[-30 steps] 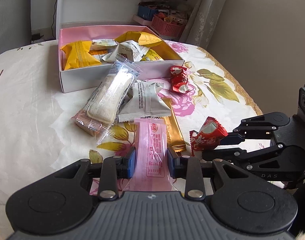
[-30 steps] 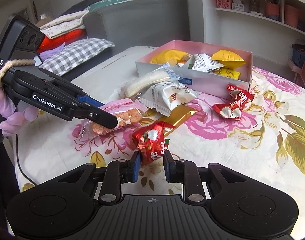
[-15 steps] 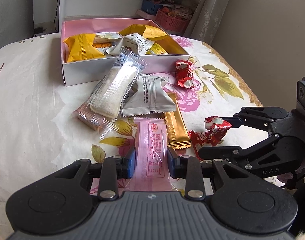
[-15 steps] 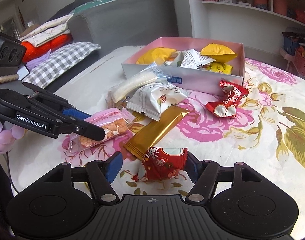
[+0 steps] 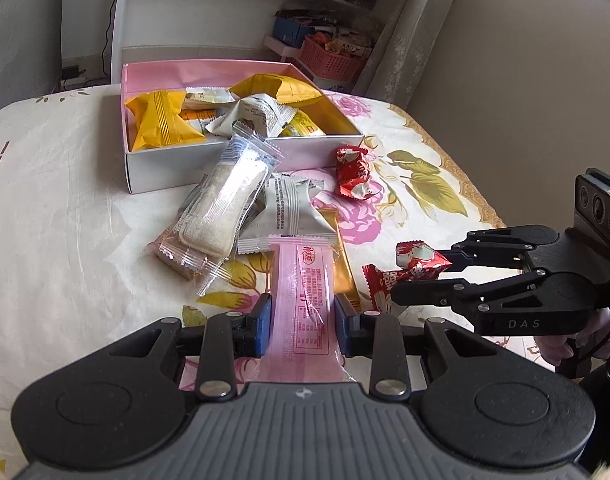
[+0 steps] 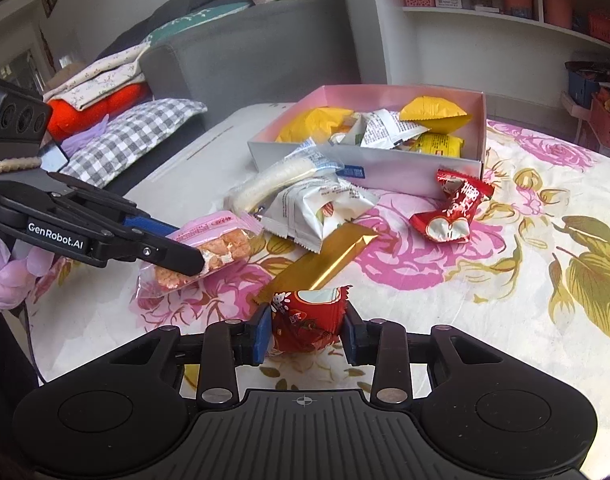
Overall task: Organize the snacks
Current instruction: 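Carry the pink and red packets over the pink box with both tools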
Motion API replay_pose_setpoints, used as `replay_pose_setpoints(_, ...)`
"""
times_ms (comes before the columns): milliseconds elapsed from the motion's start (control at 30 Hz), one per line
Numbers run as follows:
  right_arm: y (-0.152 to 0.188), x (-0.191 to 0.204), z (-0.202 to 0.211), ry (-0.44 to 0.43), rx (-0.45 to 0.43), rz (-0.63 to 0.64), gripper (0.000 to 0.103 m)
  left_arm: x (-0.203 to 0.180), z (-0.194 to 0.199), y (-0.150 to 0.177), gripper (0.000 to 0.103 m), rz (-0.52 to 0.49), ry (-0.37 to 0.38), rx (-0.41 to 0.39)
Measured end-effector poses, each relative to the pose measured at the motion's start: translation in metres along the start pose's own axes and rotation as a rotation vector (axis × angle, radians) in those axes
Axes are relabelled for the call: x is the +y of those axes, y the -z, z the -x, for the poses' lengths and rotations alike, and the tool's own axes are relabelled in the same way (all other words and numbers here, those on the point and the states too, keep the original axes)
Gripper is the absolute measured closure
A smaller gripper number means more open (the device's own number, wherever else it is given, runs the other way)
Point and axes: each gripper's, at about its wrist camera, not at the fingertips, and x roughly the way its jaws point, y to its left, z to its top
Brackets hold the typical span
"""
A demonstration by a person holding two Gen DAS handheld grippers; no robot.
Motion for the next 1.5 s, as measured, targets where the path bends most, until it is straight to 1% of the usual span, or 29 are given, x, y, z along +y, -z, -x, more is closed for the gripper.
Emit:
replay_pose_setpoints(167,-0.014,-0.01,0.008,0.024,-0.062,-0.04,0.068,0.001,0.005,-0.008,0.074,0.014,0.005,-0.04)
replay_pose_setpoints(367,-0.032,-0.018,0.012,0.056,-0.129,-0.081,0.068,0.006,0.009,-0.024,0.074,0.051,0.001,-0.087)
replay_pose_setpoints(567,-0.052,-0.022,0.002,0.082,-0.164,-0.113,0.068,0.01,0.008,-0.047,0.074,0.076,-0.032,-0.154)
replay_pose_setpoints(733,-0.068,-0.027,-0.011,0.102,-0.183,-0.156,0.068,0.018,0.002,-0.063,0.074,0.113,-0.054,-0.189)
replay_pose_setpoints(933,-0.086,-0.033,-0.026,0.128,-0.206,-0.214,0.068,0.021,-0.011,-0.078,0.074,0.132,-0.098,-0.211)
replay_pose_setpoints(1133,-0.098,-0.048,-0.041,0.123,-0.229,-0.322,0.068,0.034,-0.02,-0.094,0.074,0.187,-0.143,-0.227)
replay_pose_setpoints(1267,-0.106,-0.057,-0.052,0.144,-0.241,-0.35,0.068,0.043,-0.03,-0.109,0.074,0.166,-0.181,-0.229)
replay_pose_setpoints(1400,-0.107,-0.071,-0.061,0.155,-0.24,-0.417,0.068,0.052,-0.048,-0.118,0.074,0.154,-0.2,-0.205)
replay_pose_setpoints(1500,-0.106,-0.076,-0.067,0.193,-0.221,-0.402,0.068,0.058,-0.065,-0.124,0.074,0.168,-0.217,-0.174)
